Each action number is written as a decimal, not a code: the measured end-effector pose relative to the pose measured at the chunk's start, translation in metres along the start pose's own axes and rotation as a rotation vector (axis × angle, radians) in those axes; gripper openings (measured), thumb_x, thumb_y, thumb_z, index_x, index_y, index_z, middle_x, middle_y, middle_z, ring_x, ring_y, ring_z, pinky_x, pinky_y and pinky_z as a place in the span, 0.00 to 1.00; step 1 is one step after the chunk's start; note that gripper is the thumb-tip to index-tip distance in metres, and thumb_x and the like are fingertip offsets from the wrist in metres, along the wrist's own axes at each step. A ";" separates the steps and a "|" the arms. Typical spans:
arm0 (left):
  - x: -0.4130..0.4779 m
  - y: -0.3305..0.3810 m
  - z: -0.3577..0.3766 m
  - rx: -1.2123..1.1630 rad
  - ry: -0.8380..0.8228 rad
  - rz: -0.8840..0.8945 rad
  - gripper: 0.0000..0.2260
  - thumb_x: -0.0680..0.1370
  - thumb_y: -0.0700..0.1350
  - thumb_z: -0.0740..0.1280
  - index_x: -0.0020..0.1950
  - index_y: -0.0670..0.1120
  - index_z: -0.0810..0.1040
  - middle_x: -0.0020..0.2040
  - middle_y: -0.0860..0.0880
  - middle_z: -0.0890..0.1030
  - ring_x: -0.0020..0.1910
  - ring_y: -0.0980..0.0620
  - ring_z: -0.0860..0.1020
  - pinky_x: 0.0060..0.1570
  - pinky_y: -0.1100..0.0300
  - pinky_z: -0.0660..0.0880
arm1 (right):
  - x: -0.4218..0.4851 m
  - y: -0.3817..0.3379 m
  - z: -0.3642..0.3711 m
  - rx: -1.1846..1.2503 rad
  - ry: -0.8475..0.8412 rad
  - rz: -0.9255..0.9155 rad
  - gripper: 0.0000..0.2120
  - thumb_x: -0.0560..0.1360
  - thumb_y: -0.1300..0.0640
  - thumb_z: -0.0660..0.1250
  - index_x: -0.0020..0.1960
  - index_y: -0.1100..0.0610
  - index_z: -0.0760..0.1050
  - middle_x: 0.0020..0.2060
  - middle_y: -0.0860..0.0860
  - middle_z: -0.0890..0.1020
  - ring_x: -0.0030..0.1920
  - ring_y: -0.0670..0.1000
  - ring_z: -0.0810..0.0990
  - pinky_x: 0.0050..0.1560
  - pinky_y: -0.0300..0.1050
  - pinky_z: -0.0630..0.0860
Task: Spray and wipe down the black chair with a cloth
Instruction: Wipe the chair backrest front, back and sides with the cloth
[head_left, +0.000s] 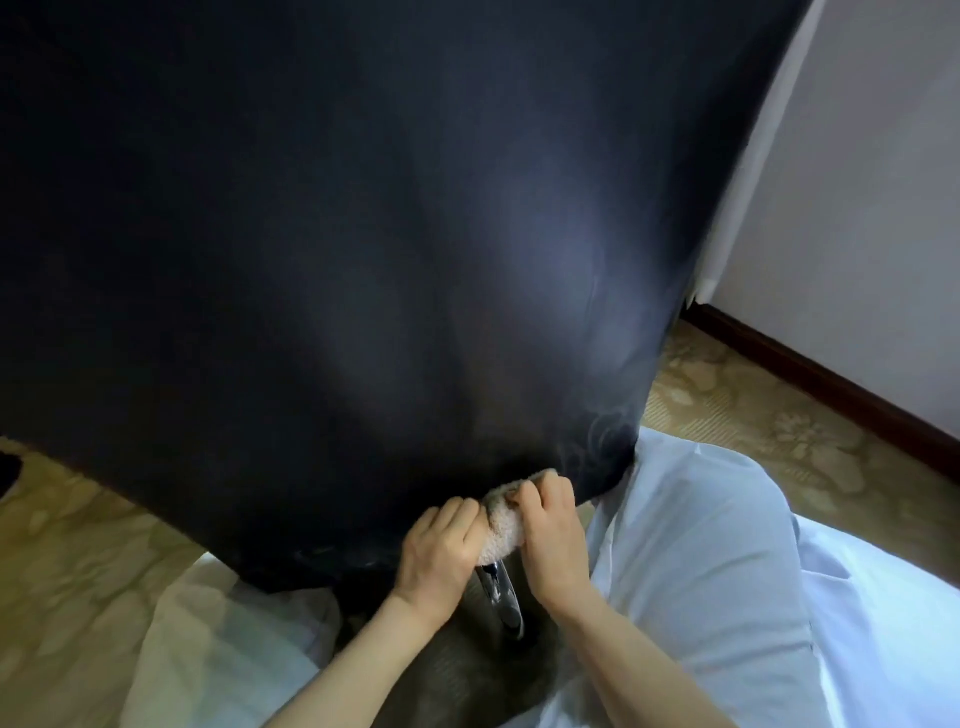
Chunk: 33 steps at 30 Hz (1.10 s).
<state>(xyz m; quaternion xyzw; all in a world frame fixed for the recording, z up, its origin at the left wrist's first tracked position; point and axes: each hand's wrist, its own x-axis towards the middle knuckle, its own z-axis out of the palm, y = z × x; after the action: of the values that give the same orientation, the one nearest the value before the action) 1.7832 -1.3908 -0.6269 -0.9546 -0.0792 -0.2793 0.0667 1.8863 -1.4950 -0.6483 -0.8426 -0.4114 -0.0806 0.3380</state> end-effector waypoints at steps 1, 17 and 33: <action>0.002 0.000 -0.002 -0.006 -0.016 -0.011 0.11 0.63 0.33 0.78 0.37 0.45 0.79 0.37 0.49 0.76 0.35 0.50 0.75 0.34 0.58 0.73 | 0.000 -0.001 -0.001 0.016 -0.005 0.010 0.20 0.61 0.66 0.74 0.47 0.55 0.70 0.46 0.49 0.70 0.45 0.48 0.66 0.35 0.39 0.71; 0.144 -0.042 -0.255 0.307 0.664 0.084 0.07 0.74 0.31 0.68 0.45 0.41 0.83 0.40 0.46 0.80 0.40 0.47 0.75 0.38 0.56 0.70 | 0.130 -0.157 -0.187 0.254 0.787 -0.377 0.16 0.65 0.74 0.65 0.51 0.64 0.80 0.48 0.57 0.79 0.50 0.56 0.72 0.54 0.33 0.64; -0.005 -0.043 -0.036 0.030 0.117 0.139 0.04 0.72 0.35 0.70 0.41 0.43 0.81 0.38 0.48 0.76 0.40 0.50 0.74 0.40 0.58 0.74 | 0.008 -0.027 0.017 0.077 0.197 -0.178 0.20 0.63 0.68 0.75 0.47 0.56 0.69 0.45 0.48 0.69 0.45 0.49 0.68 0.42 0.42 0.74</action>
<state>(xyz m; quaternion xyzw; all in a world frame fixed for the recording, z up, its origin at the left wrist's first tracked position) 1.7521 -1.3557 -0.5957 -0.9387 -0.0130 -0.3282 0.1049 1.8687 -1.4677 -0.6445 -0.7772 -0.4523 -0.1769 0.4003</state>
